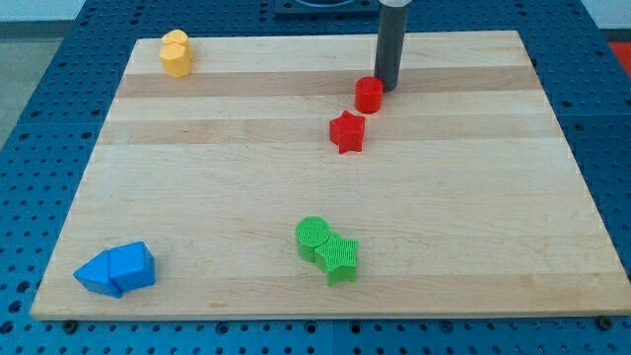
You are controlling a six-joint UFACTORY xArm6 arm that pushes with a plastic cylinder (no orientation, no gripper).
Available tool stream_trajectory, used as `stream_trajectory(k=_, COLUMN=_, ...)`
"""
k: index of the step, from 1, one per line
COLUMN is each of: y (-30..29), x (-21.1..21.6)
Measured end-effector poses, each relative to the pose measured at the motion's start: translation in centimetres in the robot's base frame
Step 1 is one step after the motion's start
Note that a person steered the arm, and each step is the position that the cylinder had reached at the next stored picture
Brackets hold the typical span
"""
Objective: Move the red circle above the red star
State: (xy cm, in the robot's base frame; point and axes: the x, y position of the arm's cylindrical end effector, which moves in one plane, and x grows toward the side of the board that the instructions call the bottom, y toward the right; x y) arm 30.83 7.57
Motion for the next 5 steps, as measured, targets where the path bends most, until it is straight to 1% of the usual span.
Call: stream_trajectory(k=5, y=-1.9, x=2.7)
